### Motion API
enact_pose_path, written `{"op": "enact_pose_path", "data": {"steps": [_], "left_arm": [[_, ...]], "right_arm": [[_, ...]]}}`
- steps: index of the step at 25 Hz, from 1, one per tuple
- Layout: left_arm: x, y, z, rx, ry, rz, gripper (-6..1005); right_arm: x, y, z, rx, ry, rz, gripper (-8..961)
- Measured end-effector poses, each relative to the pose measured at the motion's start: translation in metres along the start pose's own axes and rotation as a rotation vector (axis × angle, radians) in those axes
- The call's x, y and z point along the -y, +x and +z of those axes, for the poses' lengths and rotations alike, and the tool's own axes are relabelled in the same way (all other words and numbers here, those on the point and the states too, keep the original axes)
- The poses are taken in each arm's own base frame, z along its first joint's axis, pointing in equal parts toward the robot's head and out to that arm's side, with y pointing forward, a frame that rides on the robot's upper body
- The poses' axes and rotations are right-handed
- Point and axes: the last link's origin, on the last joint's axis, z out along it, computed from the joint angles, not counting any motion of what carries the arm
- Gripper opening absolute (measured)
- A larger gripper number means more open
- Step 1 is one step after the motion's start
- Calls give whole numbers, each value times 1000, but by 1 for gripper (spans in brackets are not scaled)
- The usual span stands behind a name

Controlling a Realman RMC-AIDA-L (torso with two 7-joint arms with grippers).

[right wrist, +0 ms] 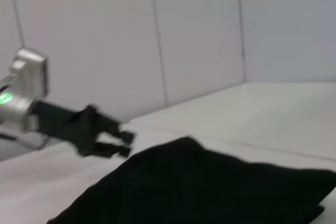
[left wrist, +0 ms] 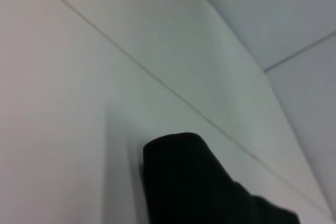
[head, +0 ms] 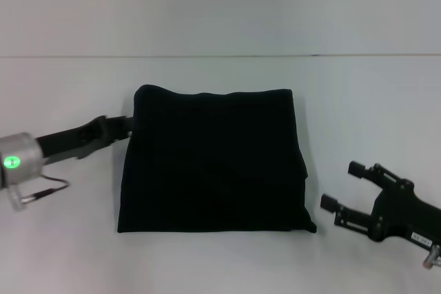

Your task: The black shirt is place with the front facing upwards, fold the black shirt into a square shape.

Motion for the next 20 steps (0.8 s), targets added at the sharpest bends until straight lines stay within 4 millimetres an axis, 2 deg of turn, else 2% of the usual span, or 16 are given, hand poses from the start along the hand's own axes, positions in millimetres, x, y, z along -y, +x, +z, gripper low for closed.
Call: {"op": "enact_pose_path", "data": {"steps": [2, 5, 8, 10, 15, 20], "left_arm": [[5, 6, -14, 28, 6, 79, 238], [-4, 10, -35, 61, -76, 303, 345], [-16, -7, -54, 77, -211, 612, 467], [-18, -22, -61, 63, -253, 739, 549], [-13, -56, -62, 73, -279, 875, 737], [-7, -73, -59, 128, -280, 886, 913]], "right_arm": [[2, -3, 2, 21, 19, 9, 945], [1, -5, 5, 40, 16, 12, 945], [-2, -6, 7, 39, -12, -8, 945], [-6, -4, 8, 28, -33, -35, 945], [-14, 10, 6, -19, -38, -72, 944], [-14, 18, 3, -50, -16, -71, 944]]}}
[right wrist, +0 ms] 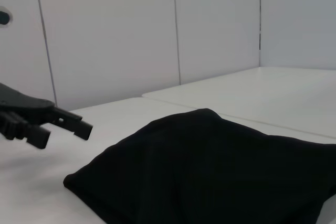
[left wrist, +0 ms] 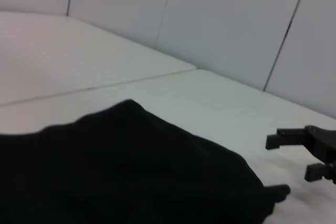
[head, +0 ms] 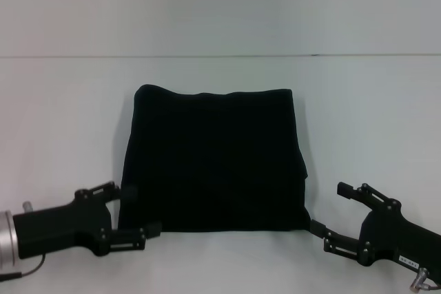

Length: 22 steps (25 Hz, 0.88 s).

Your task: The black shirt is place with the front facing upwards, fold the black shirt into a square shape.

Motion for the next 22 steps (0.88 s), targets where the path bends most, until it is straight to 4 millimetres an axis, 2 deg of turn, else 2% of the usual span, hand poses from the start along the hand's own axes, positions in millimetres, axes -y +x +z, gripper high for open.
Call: {"op": "enact_pose_path", "data": {"steps": [1, 13, 22], "left_arm": [[-1, -2, 0, 6, -3, -3, 948], [-3, -9, -2, 25, 0, 22, 949], [-5, -7, 1, 10, -10, 25, 948]], "right_arm": [[0, 0, 0, -1, 1, 0, 944], [2, -2, 1, 6, 6, -3, 944], [4, -2, 0, 12, 24, 2, 944]]}}
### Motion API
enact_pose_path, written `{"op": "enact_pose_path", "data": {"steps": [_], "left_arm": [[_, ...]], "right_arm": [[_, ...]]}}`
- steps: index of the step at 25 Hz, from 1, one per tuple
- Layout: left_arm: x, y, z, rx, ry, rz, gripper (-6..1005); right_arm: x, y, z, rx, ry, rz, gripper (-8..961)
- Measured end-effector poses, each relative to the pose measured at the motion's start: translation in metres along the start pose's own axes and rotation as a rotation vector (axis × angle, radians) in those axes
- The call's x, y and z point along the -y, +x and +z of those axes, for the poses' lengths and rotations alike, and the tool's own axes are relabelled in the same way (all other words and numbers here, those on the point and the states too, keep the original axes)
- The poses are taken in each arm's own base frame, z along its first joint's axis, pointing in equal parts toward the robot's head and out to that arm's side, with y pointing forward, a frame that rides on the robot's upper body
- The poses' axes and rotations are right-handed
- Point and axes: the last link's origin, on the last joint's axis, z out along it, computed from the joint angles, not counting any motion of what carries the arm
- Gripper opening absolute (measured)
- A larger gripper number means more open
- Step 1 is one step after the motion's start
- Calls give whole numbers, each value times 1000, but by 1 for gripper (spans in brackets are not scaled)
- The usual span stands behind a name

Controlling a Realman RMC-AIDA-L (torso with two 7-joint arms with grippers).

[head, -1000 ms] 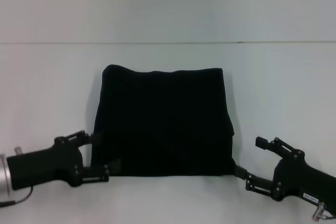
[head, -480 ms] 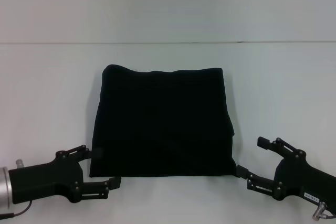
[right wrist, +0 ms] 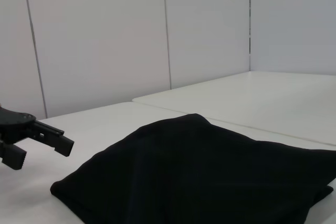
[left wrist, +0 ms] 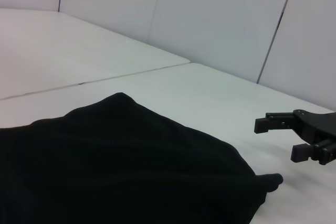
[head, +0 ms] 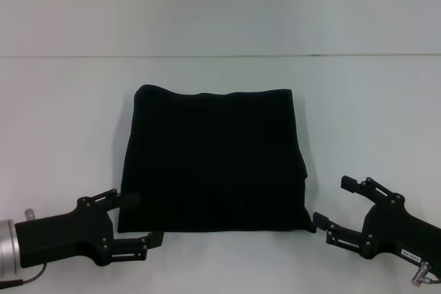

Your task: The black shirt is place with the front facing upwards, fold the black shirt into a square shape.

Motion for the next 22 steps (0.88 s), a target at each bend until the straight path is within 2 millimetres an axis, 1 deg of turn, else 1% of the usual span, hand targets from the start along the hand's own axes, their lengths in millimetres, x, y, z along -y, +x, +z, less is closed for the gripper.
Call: {"op": "enact_pose_path", "data": {"steps": [22], "left_arm": [[-1, 1, 2, -5, -4, 1, 948]], "right_arm": [[-2, 0, 1, 6, -2, 16, 940]]}}
